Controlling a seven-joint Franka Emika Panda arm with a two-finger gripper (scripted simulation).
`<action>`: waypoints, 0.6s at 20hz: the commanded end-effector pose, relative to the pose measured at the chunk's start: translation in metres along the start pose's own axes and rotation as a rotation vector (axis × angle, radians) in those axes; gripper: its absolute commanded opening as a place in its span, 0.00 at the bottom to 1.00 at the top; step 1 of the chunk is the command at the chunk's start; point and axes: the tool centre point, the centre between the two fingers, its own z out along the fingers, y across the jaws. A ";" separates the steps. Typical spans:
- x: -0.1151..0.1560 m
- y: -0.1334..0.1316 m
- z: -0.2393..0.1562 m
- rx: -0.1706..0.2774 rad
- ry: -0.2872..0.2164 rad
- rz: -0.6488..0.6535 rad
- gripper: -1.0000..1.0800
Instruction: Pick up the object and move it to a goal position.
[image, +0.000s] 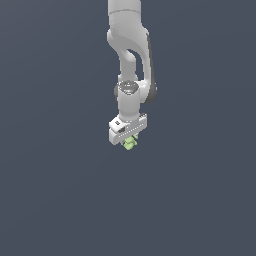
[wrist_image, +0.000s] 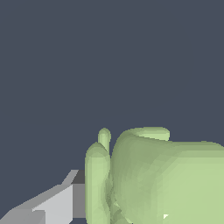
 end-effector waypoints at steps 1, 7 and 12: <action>0.007 0.018 -0.008 -0.026 0.045 -0.008 0.00; 0.024 0.063 -0.032 -0.093 0.165 -0.029 0.00; 0.037 0.098 -0.056 -0.146 0.263 -0.047 0.00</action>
